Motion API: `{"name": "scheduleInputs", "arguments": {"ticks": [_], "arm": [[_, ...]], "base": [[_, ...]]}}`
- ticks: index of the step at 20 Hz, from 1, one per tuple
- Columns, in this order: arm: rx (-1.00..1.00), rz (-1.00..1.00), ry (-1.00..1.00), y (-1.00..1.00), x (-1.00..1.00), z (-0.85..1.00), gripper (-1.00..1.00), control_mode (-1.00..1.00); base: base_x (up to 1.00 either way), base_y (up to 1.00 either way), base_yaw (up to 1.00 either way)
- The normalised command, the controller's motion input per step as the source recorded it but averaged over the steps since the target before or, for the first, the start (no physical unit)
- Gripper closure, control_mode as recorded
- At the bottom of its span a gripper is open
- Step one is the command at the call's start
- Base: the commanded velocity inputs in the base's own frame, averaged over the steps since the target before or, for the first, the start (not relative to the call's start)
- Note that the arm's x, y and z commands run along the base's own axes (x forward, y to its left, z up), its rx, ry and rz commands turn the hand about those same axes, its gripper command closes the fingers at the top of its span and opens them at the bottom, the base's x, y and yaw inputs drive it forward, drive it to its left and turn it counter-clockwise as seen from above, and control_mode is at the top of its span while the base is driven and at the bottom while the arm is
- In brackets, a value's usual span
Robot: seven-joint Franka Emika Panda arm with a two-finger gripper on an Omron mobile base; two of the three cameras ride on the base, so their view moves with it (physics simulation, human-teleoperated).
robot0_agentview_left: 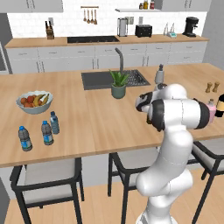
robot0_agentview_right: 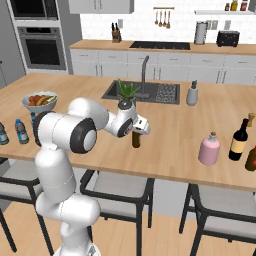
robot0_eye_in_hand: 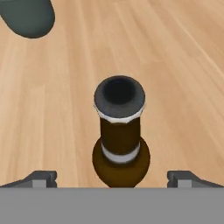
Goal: Move the plastic bottles in the middle to the plastics group, and the glass bottles in the middle to the glass group.
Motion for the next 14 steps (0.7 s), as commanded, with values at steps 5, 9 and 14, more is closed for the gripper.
{"name": "scheduleInputs", "arguments": {"ticks": [5,9,14], "arm": [[0.0,0.0,0.0,-0.08,0.1,0.0,-1.0,-1.0],[0.0,0.0,0.0,-0.01,0.0,0.0,-1.0,-1.0],[0.0,0.0,0.0,0.0,0.03,-0.06,-1.0,-1.0]], "base": [[0.0,0.0,0.0],[0.0,0.0,0.0],[0.0,0.0,0.0]]}}
